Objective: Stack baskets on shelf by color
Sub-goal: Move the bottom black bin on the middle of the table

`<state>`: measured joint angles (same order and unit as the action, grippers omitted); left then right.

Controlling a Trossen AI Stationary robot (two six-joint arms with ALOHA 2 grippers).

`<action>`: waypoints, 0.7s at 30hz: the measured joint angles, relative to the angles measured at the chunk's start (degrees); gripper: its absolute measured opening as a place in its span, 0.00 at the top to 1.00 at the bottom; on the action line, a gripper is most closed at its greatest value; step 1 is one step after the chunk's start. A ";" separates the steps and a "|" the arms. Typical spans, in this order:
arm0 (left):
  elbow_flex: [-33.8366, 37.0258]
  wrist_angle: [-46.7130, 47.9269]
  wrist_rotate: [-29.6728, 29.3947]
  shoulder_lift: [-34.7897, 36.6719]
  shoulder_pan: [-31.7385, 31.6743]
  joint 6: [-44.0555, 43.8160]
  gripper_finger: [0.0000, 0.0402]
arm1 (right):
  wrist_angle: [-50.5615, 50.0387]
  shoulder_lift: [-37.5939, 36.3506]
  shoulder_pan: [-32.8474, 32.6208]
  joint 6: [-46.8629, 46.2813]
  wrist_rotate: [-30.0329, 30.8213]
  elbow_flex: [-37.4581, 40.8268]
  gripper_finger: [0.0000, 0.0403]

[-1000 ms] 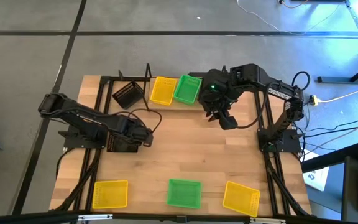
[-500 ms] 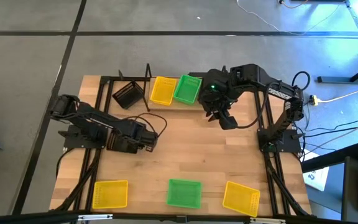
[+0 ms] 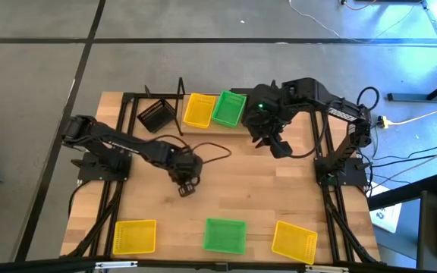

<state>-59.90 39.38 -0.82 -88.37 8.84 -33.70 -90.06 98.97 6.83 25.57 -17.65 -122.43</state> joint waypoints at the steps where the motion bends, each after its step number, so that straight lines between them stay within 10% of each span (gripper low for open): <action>1: -1.04 0.01 0.01 -0.28 -0.25 4.17 1.00 | 0.00 -0.10 0.00 -0.03 0.00 0.00 0.76; 8: -6.49 -0.04 2.41 -7.21 -2.65 26.77 1.00 | 0.17 -0.49 0.00 -2.96 0.00 0.00 0.76; 21: -13.36 -0.09 6.63 -14.52 -3.59 36.46 1.00 | 0.06 -0.49 -0.02 -7.13 -0.40 0.00 0.76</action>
<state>-73.25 39.28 5.81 -102.89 5.26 2.75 -90.00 98.48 6.81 18.44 -18.05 -122.43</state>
